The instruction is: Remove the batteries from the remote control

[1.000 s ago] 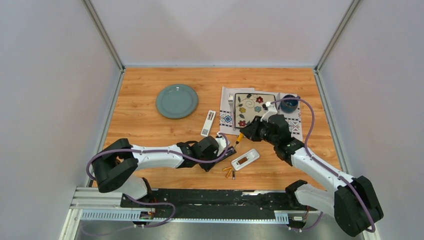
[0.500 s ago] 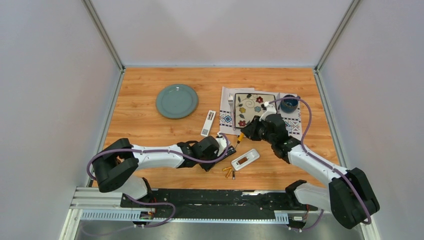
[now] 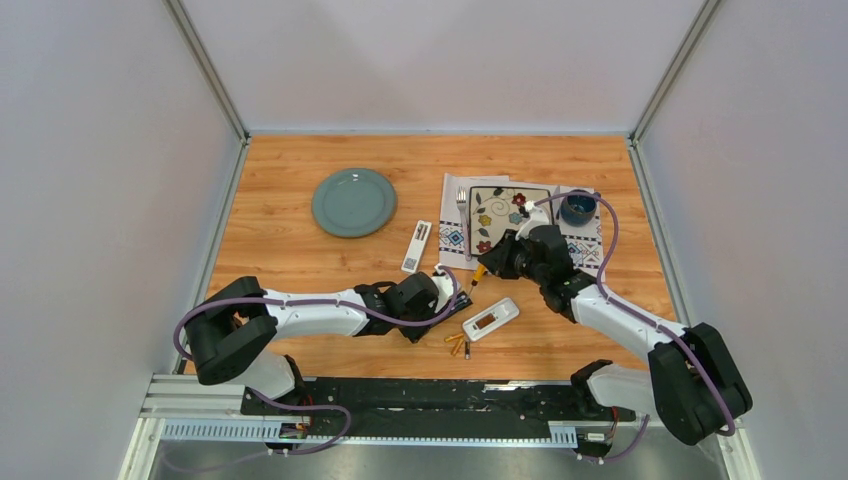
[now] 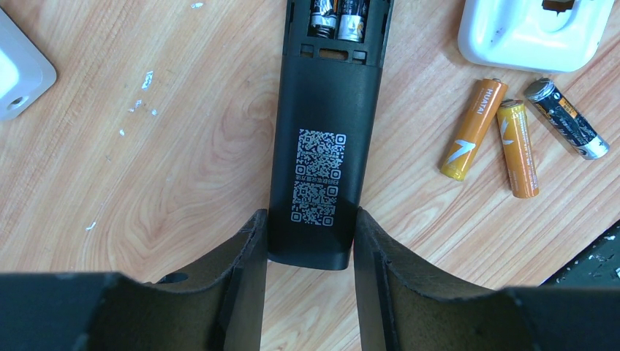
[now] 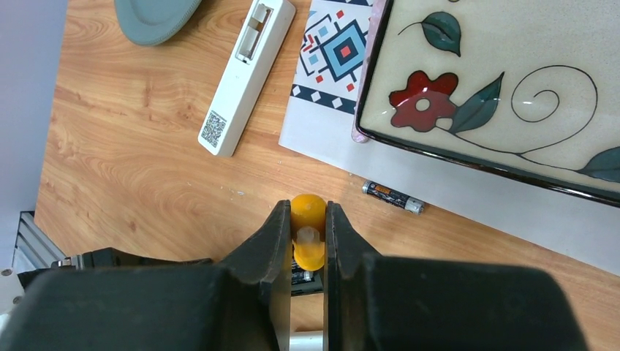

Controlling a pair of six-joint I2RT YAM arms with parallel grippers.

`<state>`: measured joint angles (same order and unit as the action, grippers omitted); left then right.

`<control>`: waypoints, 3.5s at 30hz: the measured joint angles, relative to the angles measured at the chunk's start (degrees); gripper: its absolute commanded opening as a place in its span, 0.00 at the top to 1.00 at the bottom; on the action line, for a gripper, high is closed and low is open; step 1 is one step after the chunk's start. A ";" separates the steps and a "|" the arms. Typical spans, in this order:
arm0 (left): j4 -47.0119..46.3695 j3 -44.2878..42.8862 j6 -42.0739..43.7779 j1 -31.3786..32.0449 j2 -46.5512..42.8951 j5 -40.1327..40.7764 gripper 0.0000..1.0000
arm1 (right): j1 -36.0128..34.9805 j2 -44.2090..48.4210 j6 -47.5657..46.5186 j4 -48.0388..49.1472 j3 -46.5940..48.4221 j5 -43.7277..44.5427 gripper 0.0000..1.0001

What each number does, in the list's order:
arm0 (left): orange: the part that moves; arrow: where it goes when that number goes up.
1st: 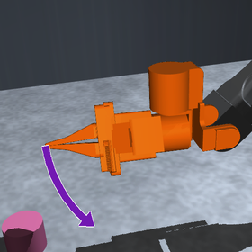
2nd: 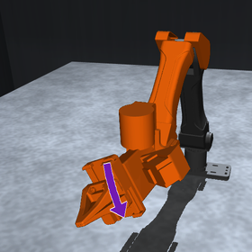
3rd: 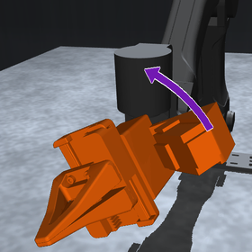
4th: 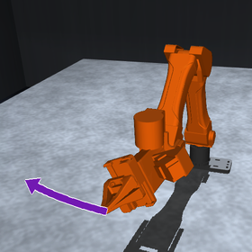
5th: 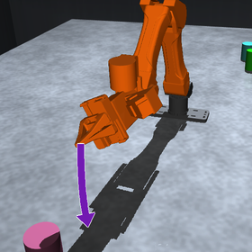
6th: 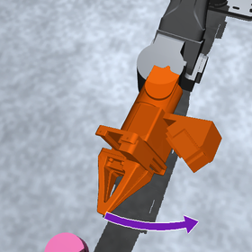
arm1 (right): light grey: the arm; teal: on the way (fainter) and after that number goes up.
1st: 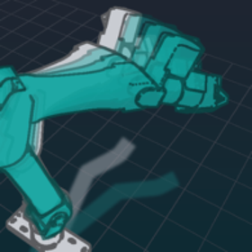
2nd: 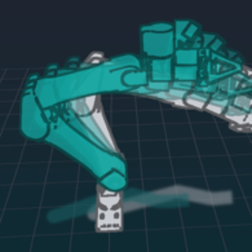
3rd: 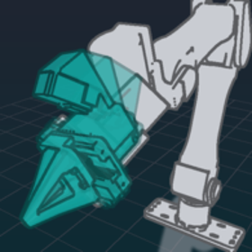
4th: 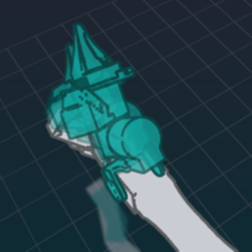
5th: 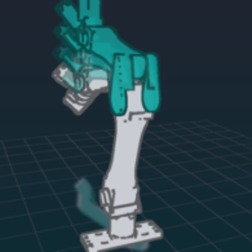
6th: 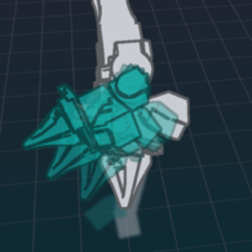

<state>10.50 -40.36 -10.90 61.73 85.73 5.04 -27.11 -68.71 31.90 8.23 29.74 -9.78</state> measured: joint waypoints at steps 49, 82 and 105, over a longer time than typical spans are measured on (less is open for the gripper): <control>2.08 -1.84 0.57 0.11 1.46 0.00 1.00 | 0.20 -1.20 3.72 -4.42 3.39 -0.96 1.00; 3.69 -3.32 0.55 0.11 2.62 -0.17 1.00 | -0.83 -6.12 4.31 -1.46 3.65 -5.77 1.00; 3.91 -3.65 0.57 0.11 2.86 -0.20 1.00 | -2.16 -3.41 2.95 -2.25 3.78 -1.79 1.00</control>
<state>14.41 -44.01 -10.33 61.84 88.60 4.84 -29.28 -72.12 34.85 5.98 33.52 -11.57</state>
